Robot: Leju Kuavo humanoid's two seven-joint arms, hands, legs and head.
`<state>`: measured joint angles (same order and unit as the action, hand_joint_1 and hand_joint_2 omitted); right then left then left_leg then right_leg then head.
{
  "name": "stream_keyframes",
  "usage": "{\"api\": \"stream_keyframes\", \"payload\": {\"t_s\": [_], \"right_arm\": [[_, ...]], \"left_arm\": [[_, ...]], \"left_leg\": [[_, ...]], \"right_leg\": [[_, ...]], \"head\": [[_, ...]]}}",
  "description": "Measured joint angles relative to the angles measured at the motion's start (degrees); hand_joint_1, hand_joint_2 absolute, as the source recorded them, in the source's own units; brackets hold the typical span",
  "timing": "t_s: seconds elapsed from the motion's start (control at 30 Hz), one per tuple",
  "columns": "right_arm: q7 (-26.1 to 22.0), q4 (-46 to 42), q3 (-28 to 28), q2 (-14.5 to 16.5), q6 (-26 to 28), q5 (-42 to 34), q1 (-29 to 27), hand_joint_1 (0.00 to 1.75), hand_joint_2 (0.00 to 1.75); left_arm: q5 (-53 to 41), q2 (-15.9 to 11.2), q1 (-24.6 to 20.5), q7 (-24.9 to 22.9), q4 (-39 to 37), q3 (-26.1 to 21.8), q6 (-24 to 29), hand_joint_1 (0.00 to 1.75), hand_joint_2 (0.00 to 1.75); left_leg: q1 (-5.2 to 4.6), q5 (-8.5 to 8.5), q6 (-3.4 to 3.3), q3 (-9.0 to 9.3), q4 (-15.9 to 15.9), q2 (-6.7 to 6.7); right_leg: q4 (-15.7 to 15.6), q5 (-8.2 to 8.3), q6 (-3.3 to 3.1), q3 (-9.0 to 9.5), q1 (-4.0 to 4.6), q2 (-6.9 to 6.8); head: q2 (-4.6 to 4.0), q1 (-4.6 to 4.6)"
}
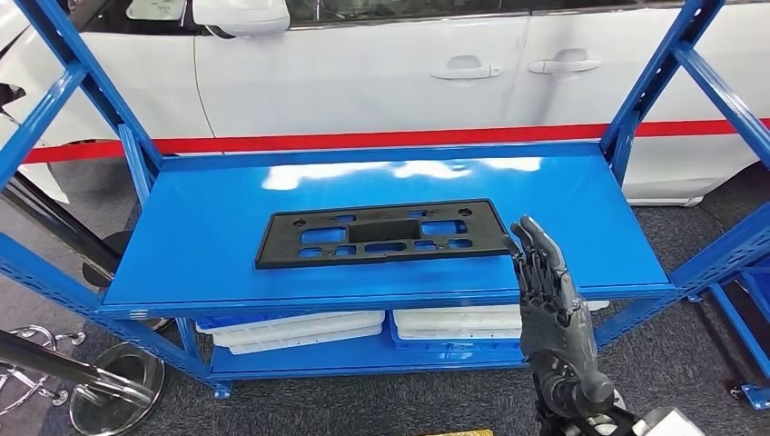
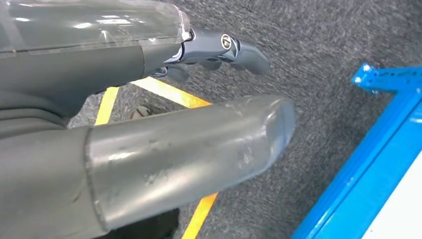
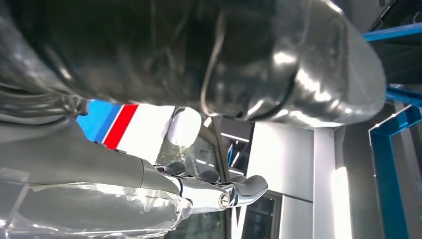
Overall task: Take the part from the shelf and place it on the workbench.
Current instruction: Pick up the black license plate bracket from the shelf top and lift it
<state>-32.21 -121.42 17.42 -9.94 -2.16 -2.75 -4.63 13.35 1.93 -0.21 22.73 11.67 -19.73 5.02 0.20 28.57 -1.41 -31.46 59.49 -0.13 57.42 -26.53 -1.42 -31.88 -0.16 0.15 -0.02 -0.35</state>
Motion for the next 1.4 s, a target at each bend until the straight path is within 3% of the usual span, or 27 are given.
{"api": "stream_keyframes", "payload": {"t_s": [0.03, 0.1, 0.17, 0.2, 0.3, 0.33, 0.37, 0.4, 0.47, 0.53, 0.6, 0.7, 0.77, 0.83, 0.87, 0.9, 0.93, 1.0, 1.07, 1.13, 1.2, 1.27, 1.33, 1.37, 1.4], "right_arm": [[0.0, 0.0, 0.0, 0.0, 0.0, 0.0, 0.0, 0.0, 0.0], [0.0, 0.0, 0.0, 0.0, 0.0, 0.0, 0.0, 0.0, 0.0], [0.0, 0.0, 0.0, 0.0, 0.0, 0.0, 0.0, 0.0, 0.0], [0.0, -0.1, -0.1, 0.0, 0.0, 0.0, 0.0, 0.0, 0.0], [0.0, -0.1, -0.2, 0.0, 0.0, 0.0, 0.0, 0.0, 0.0], [0.0, 0.0, -0.2, 0.0, 0.0, 0.0, -0.1, 0.0, 0.0], [0.0, 0.0, -0.2, 0.0, 0.0, 0.0, -0.1, 0.0, 0.0], [0.0, 0.0, -0.3, 0.0, 0.0, 0.0, -0.1, 0.0, 0.0], [0.0, 0.0, -0.3, 0.0, 0.0, 0.0, 0.0, 0.0, 0.0], [0.0, 0.0, -0.3, 0.0, 0.0, 0.0, 0.0, 0.0, 0.0], [0.0, 0.0, -0.3, 0.0, 0.0, 0.0, 0.0, 0.0, 0.0], [0.0, 0.0, -0.3, 0.0, 0.0, 0.0, 0.0, 0.0, 0.0], [0.0, 0.0, -0.3, 0.0, -0.2, 0.0, 0.0, 0.0, 0.0], [0.1, 0.0, -0.2, 0.0, -0.6, 0.1, 0.0, 0.0, 0.0], [0.2, 0.1, -0.1, 0.0, -0.9, 0.2, 0.0, 0.0, 0.0], [0.3, 0.3, 0.1, 0.0, -1.2, 0.5, 0.0, 0.0, 0.0], [0.7, 0.5, 0.5, 0.0, -1.4, 0.8, 0.0, 0.0, 0.0], [2.1, 1.4, 1.6, 0.0, -1.8, 1.7, 0.4, 0.0, 0.87], [5.4, 3.5, 3.6, 0.1, -2.5, 3.8, 2.0, 0.0, 1.75], [10.4, 8.8, 7.1, 0.9, -2.6, 9.9, 6.4, 0.0, 1.75], [13.9, 17.7, 12.6, 3.7, 0.5, 18.3, 13.1, 0.0, 1.75], [15.5, 26.5, 18.0, 7.0, 5.0, 24.4, 19.0, 0.0, 1.75], [17.0, 32.4, 22.0, 9.2, 7.7, 27.4, 23.1, 0.0, 1.75], [17.6, 34.7, 23.4, 9.9, 8.2, 27.9, 24.4, 0.0, 1.75], [18.1, 36.6, 24.3, 10.4, 8.5, 28.0, 25.3, 0.0, 1.75]], "left_arm": [[0.0, 0.0, 0.0, 0.0, 0.0, 0.0, 0.0, 0.0, 0.0], [-0.1, -0.1, 0.0, 0.0, 0.0, 0.0, 0.0, 0.0, 0.0], [-0.1, -0.1, 0.1, 0.0, 0.0, 0.0, 0.0, 0.0, 0.0], [-0.1, -0.1, 0.1, 0.0, 0.0, 0.0, 0.0, 0.0, 0.0], [-0.1, -0.1, 0.0, 0.0, 0.0, 0.0, 0.0, 0.0, 0.0], [-0.1, -0.1, 0.0, 0.0, 0.0, 0.0, 0.0, 0.0, 0.0], [-0.1, -0.1, 0.0, 0.0, 0.0, 0.0, 0.0, 0.0, 0.0], [-0.1, 0.0, 0.0, 0.0, 0.0, 0.0, 0.0, 0.0, 0.0], [-0.1, 0.0, 0.0, 0.0, 0.0, 0.0, 0.0, 0.0, 0.0], [-0.1, 0.1, -0.1, 0.0, 0.0, 0.0, 0.0, 0.0, 0.0], [-0.1, 0.1, -0.1, 0.0, 0.0, 0.0, 0.0, 0.0, 0.0], [-0.1, 0.1, -0.1, 0.0, 0.0, 0.0, -0.1, 0.0, 0.0], [-0.1, 0.1, -0.2, 0.1, 0.0, 0.0, -0.2, 0.0, 0.0], [-0.2, 0.1, -0.1, 0.2, 0.0, 0.0, -0.3, 0.0, 0.0], [-0.3, 0.0, 0.0, 0.3, 0.0, 0.0, -0.3, 0.0, 0.0], [-0.5, 0.0, 0.0, 0.4, 0.0, 0.0, -0.3, 0.0, 0.0], [-0.6, 0.0, 0.0, 0.5, 0.0, 0.0, -0.4, 0.0, 0.0], [-1.1, -0.1, -0.1, 0.8, 0.0, 0.0, -0.5, 0.0, 0.0], [-1.9, -0.2, -0.2, 1.0, 0.0, 0.0, -0.8, 0.0, 0.0], [-3.4, -0.3, -0.4, 1.0, 0.0, 0.3, -1.4, 0.0, 0.0], [-4.9, -0.5, -1.1, 0.9, 0.0, 0.6, -2.1, 0.0, 0.0], [-5.8, -0.6, -1.8, 0.8, 0.0, 0.7, -2.4, 0.0, 0.0], [-6.3, -0.8, -2.1, 0.6, 0.0, 0.9, -2.5, 0.0, 0.0], [-6.5, -0.9, -2.0, 0.5, 0.0, 0.9, -2.5, 0.0, 0.0], [-6.7, -1.0, -2.0, 0.4, 0.0, 1.0, -2.5, 0.0, 0.0]], "left_leg": [[-0.23, -0.72, -0.34, 0.65, -2.0, 0.0], [-0.53, -0.83, -0.71, 0.69, -2.9, -0.05], [-0.17, -1.81, -1.22, 1.11, -3.5, 0.06], [0.05, -2.09, -1.45, 1.32, -3.8, 0.14], [0.19, -2.26, -1.82, 1.42, -4.1, 0.25], [0.17, -2.19, -1.83, 1.43, -4.1, 0.25], [0.17, -2.08, -1.81, 1.49, -4.0, 0.24], [0.18, -1.94, -1.74, 1.62, -3.9, 0.21], [0.22, -1.49, -1.43, 1.97, -3.7, 0.13], [0.08, -0.96, -0.84, 2.05, -3.2, 0.03], [-0.04, -0.67, -0.2, 1.96, -3.1, 0.01], [0.11, 0.68, 0.7, 1.51, -1.7, 0.05], [0.34, 3.97, 1.23, -1.14, 4.1, 0.05], [0.49, 7.04, 1.65, -5.02, 11.8, 0.06], [0.56, 7.22, 1.79, -6.17, 13.8, 0.06], [0.63, 6.26, 1.86, -6.32, 13.7, 0.06], [0.73, 4.24, 1.87, -5.3, 11.1, 0.07], [0.81, 0.15, 1.72, -1.73, 2.9, 0.07], [0.64, -1.39, 1.24, 0.18, -2.0, -0.02], [0.48, -1.47, 0.61, 0.11, -2.4, 0.07], [0.68, -1.99, -0.19, 0.21, -2.8, 0.46], [0.82, -2.48, -0.94, 0.18, -3.1, 0.61], [0.66, -2.6, -1.17, 0.01, -3.1, 0.51], [0.55, -2.6, -1.18, 0.0, -3.0, 0.41], [0.46, -2.58, -1.17, 0.05, -3.0, 0.27]], "right_leg": [[0.0, -0.04, 0.24, -0.06, -0.01, 0.01], [0.0, -0.01, 0.87, -0.2, -0.1, 0.03], [0.5, -0.59, 1.55, -0.26, -0.11, 0.01], [2.0, -1.63, 1.86, -0.85, -0.11, 0.01], [12.1, -6.83, 2.68, -5.75, -0.42, -0.01], [15.1, -7.65, 2.93, -7.31, -0.58, -0.03], [16.1, -7.34, 3.11, -7.99, -0.73, -0.05], [14.9, -5.91, 3.23, -7.52, -0.88, -0.08], [7.4, -1.77, 3.17, -4.0, -1.08, -0.13], [1.5, 0.15, 2.76, -1.15, -0.9, -0.13], [0.4, -0.01, 2.17, -0.71, -0.55, -0.04], [-0.2, 0.16, 1.11, -0.43, -0.86, -0.05], [-0.5, 0.18, 0.61, -0.22, -0.99, -0.24], [-0.4, 0.09, 0.41, -0.22, -0.97, -0.36], [-0.4, 0.04, 0.4, -0.2, -0.98, -0.37], [-0.3, -0.03, 0.43, -0.15, -1.0, -0.34], [-0.3, -0.13, 0.52, -0.04, -1.04, -0.3], [-0.1, -0.4, 0.9, 0.18, -1.02, -0.23], [0.1, -0.47, 1.47, 0.15, -0.84, -0.07], [-0.1, -0.16, 2.17, 0.03, -0.73, 0.3], [0.5, -0.53, 2.71, -0.35, -0.8, 0.42], [5.1, -3.35, 2.95, -2.41, -0.88, 0.18], [13.0, -6.98, 3.09, -6.01, -0.89, 0.06], [15.8, -7.69, 3.1, -7.36, -0.89, 0.05], [16.6, -7.25, 3.02, -7.84, -0.85, 0.05]], "head": [[0.0, 0.01], [0.0, 0.0], [0.0, 0.01], [0.0, 0.02], [0.0, 0.03], [0.0, 0.03], [0.0, 0.03], [0.0, 0.03], [0.0, 0.03], [0.0, 0.03], [0.0, 0.02], [0.0, 0.01], [0.0, 0.0], [0.0, -0.01], [0.0, -0.01], [0.0, -0.02], [0.0, -0.02], [0.0, -0.02], [0.0, -0.01], [0.0, 0.0], [0.0, 0.01], [0.0, 0.01], [0.0, 0.0], [0.0, 0.01], [0.0, 0.01]]}}
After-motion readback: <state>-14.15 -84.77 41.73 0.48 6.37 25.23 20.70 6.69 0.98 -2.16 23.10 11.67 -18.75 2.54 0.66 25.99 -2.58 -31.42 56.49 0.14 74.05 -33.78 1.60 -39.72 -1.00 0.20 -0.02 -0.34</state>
